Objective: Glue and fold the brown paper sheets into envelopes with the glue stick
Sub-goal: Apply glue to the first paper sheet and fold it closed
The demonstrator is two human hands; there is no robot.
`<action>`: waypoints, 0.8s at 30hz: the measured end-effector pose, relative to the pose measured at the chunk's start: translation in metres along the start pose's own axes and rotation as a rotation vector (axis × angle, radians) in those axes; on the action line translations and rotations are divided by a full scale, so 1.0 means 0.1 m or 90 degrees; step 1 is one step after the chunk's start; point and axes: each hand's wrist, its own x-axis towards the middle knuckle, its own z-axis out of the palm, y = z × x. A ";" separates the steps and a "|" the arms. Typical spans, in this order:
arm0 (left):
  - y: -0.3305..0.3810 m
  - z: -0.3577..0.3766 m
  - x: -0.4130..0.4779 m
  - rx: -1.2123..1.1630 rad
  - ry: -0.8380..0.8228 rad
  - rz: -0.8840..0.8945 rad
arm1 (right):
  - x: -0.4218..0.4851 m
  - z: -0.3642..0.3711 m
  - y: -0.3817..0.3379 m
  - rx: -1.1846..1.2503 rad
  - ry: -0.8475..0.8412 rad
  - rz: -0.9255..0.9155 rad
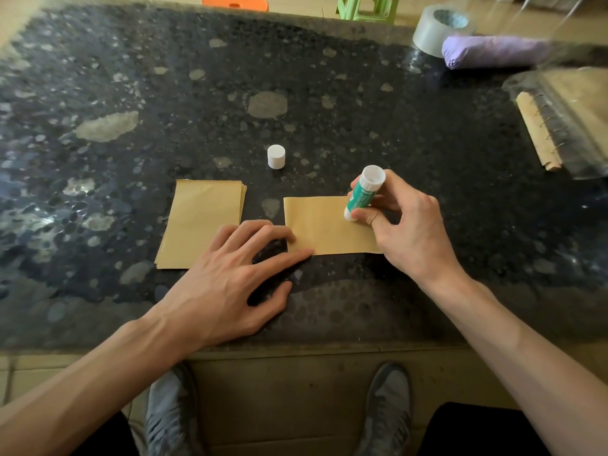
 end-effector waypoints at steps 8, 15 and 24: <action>0.00 0.00 0.00 -0.001 0.001 0.000 | 0.06 0.02 -0.02 0.026 0.021 0.004; 0.01 0.00 0.00 0.001 -0.003 -0.001 | 0.10 0.06 -0.02 0.033 0.035 0.012; 0.00 0.00 0.00 -0.001 -0.003 -0.004 | 0.15 0.05 0.01 0.029 0.043 0.009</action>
